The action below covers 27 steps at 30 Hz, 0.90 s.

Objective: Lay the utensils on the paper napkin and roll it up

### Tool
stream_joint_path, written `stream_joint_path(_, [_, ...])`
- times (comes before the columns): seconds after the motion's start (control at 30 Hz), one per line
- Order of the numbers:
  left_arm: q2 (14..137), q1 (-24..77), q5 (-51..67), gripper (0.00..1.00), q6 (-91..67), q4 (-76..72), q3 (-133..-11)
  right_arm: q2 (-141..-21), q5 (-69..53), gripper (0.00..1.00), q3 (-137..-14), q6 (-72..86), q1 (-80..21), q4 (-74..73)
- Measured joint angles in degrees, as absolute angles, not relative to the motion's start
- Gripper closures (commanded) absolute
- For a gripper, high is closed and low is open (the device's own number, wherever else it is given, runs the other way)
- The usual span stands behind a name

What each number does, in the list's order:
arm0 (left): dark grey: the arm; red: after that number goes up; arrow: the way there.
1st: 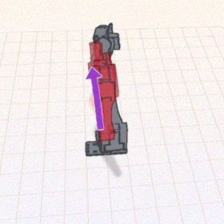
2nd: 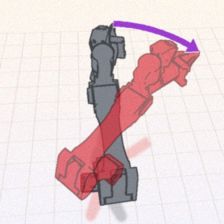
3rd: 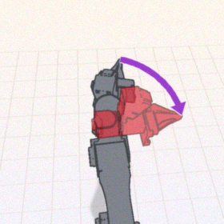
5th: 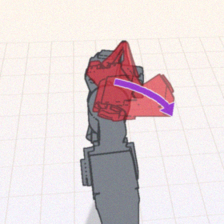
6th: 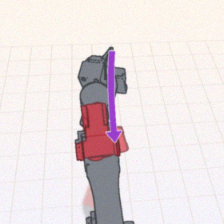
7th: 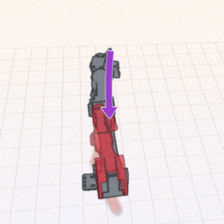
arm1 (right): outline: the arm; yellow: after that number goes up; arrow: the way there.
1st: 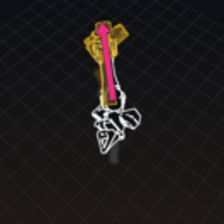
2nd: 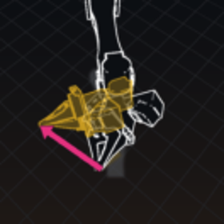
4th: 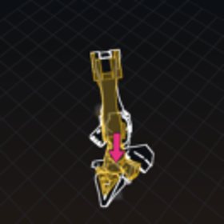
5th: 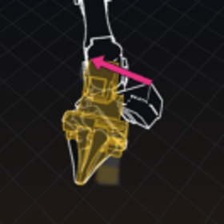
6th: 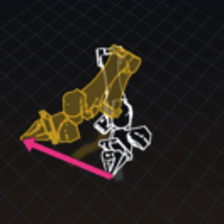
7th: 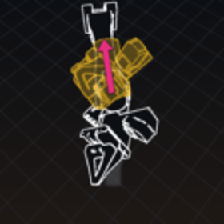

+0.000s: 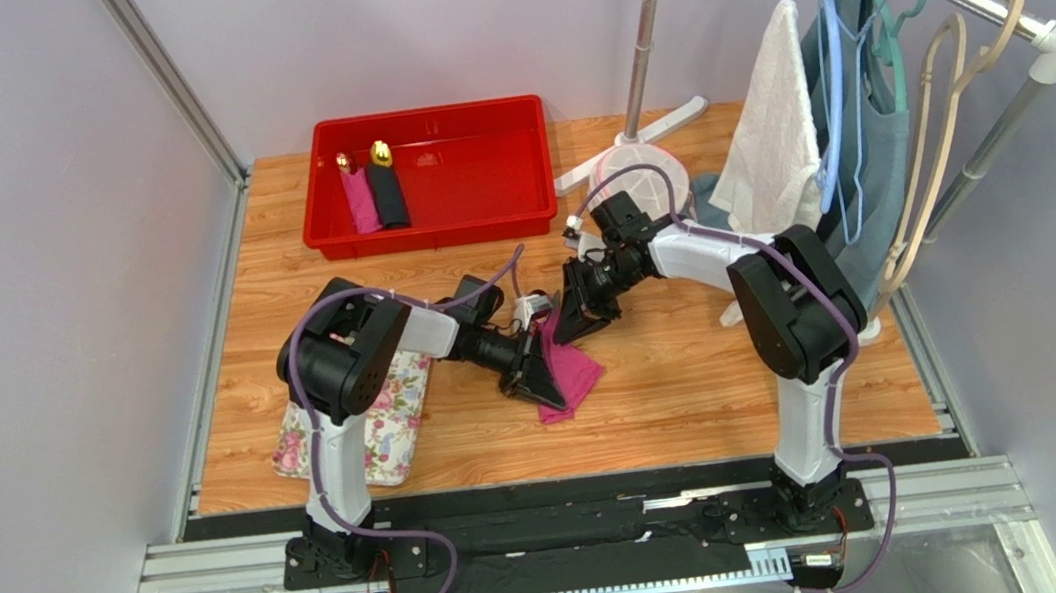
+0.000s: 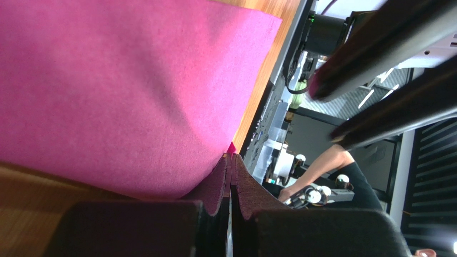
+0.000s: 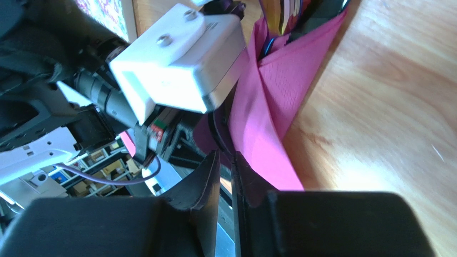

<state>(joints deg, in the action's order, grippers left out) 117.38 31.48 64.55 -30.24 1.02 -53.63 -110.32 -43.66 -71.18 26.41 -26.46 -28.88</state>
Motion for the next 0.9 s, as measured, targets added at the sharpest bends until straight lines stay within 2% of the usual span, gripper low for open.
stream_joint_path(0.2, [116.86, 30.92, 64.34, 1.00, -30.33, 0.38, -52.84, -114.67, -43.53, 0.87, -70.91, 27.92, -27.27, -26.04])
stream_joint_path(0.43, [116.86, 30.59, 64.45, 1.00, -30.39, 0.30, -52.71, -117.67, -43.53, 0.87, -70.67, 26.81, -26.92, -26.46])
stream_joint_path(0.57, [116.86, 30.46, 64.60, 1.00, -30.50, -0.32, -52.42, -116.81, -41.25, 0.75, -71.33, 25.28, -27.00, -28.05])
stream_joint_path(0.67, [116.84, 30.33, 64.73, 1.00, -30.59, -0.69, -52.23, -114.93, -37.06, 0.59, -71.77, 24.45, -27.07, -29.78])
stream_joint_path(0.8, [116.84, 30.33, 64.77, 1.00, -30.61, -0.95, -52.16, -113.19, -31.79, 0.50, -74.22, 23.97, -26.94, -31.18])
stream_joint_path(0.9, [116.84, 30.33, 64.84, 1.00, -30.68, -1.19, -52.05, -112.84, -29.17, 0.49, -75.57, 23.92, -27.00, -31.31])
